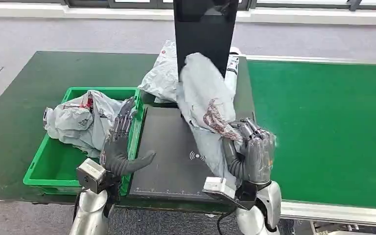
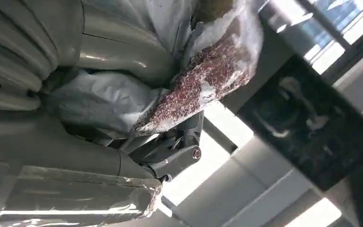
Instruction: Moved the parcel from conveyor to table for the left to box.
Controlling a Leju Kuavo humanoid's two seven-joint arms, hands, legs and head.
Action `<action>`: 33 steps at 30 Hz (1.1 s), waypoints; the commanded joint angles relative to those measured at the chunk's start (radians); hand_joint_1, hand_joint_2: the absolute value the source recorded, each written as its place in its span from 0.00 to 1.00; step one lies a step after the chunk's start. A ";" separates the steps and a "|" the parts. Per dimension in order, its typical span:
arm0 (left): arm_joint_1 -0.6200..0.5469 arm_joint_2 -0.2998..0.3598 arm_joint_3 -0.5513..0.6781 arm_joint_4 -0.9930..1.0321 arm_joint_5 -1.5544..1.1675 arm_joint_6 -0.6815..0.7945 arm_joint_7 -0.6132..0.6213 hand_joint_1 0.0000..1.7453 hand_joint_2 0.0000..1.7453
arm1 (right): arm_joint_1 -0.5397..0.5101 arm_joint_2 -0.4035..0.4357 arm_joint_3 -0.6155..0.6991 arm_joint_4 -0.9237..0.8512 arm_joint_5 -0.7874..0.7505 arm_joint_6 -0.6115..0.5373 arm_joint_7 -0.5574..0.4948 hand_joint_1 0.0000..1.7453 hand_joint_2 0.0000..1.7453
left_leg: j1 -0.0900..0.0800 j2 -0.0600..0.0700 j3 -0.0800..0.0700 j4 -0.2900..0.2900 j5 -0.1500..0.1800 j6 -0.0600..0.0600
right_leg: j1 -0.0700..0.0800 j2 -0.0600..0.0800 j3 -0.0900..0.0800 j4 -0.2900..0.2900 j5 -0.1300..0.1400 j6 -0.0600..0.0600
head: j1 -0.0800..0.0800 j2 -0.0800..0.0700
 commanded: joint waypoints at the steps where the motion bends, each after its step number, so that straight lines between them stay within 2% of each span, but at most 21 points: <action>1: -0.026 0.020 -0.015 0.050 0.003 0.010 0.002 0.00 1.00 | -0.063 -0.044 0.017 0.113 -0.055 0.084 0.012 1.00 1.00 | 0.000 0.002 0.004 -0.003 0.000 0.003 | 0.001 0.000 0.004 -0.003 0.001 -0.003 | 0.000 0.000; 7: -0.037 0.024 -0.020 0.062 0.004 0.011 0.002 0.00 1.00 | -0.136 -0.045 -0.032 0.264 -0.208 0.265 -0.047 1.00 1.00 | 0.000 0.002 0.006 -0.004 0.001 0.003 | 0.002 0.000 0.006 -0.004 0.001 -0.004 | 0.000 0.000; 13: -0.033 0.030 -0.030 0.058 0.007 0.024 0.002 0.00 1.00 | -0.151 -0.040 -0.119 0.329 -0.209 0.237 -0.023 1.00 1.00 | 0.000 0.000 0.004 -0.002 0.000 0.002 | 0.001 -0.001 0.004 -0.003 0.000 -0.002 | 0.000 0.000; 17: -0.033 0.030 -0.030 0.058 0.006 0.024 0.002 0.00 1.00 | -0.151 -0.046 -0.131 0.336 -0.214 0.240 -0.029 1.00 1.00 | 0.000 0.000 0.004 -0.002 0.000 0.002 | 0.001 -0.002 0.005 -0.003 0.000 -0.003 | 0.000 0.000; 22: -0.031 0.028 -0.028 0.057 0.001 0.021 0.002 0.00 1.00 | -0.163 -0.040 -0.193 0.403 -0.154 0.201 0.067 1.00 1.00 | 0.000 0.000 0.005 -0.003 0.000 0.002 | 0.001 -0.002 0.005 -0.003 0.000 -0.004 | 0.000 0.000; 24: -0.033 0.020 -0.022 0.065 -0.007 0.017 0.002 0.00 1.00 | -0.192 -0.046 -0.234 0.497 -0.113 0.172 0.105 0.97 1.00 | 0.001 -0.001 0.005 -0.003 0.001 0.002 | 0.002 -0.002 0.006 -0.004 0.001 -0.003 | 0.000 0.000; 25: -0.029 0.018 -0.022 0.061 -0.012 0.017 0.002 0.00 1.00 | -0.203 -0.045 -0.249 0.536 -0.078 0.145 0.130 0.08 1.00 | 0.001 0.000 0.006 -0.004 0.001 0.003 | 0.002 -0.003 0.007 -0.005 0.001 -0.004 | 0.000 0.000; 26: -0.026 0.017 -0.023 0.058 -0.015 0.017 0.002 0.00 1.00 | -0.206 -0.043 -0.257 0.548 -0.063 0.121 0.128 0.02 1.00 | 0.001 0.000 0.008 -0.005 0.001 0.004 | 0.002 -0.002 0.009 -0.007 0.001 -0.005 | 0.000 0.000; 27: -0.023 0.017 -0.024 0.056 -0.015 0.018 0.002 0.00 1.00 | -0.205 -0.043 -0.258 0.553 -0.062 0.118 0.126 0.02 1.00 | 0.000 0.000 0.003 -0.002 0.001 0.002 | 0.001 -0.001 0.004 -0.003 0.001 -0.002 | 0.000 0.000; 33: -0.022 0.017 -0.024 0.054 -0.015 0.017 0.002 0.00 1.00 | -0.202 -0.040 -0.257 0.543 -0.062 0.119 0.126 0.02 1.00 | 0.000 0.001 0.006 -0.004 0.000 0.003 | 0.002 -0.002 0.006 -0.004 0.000 -0.004 | 0.000 0.000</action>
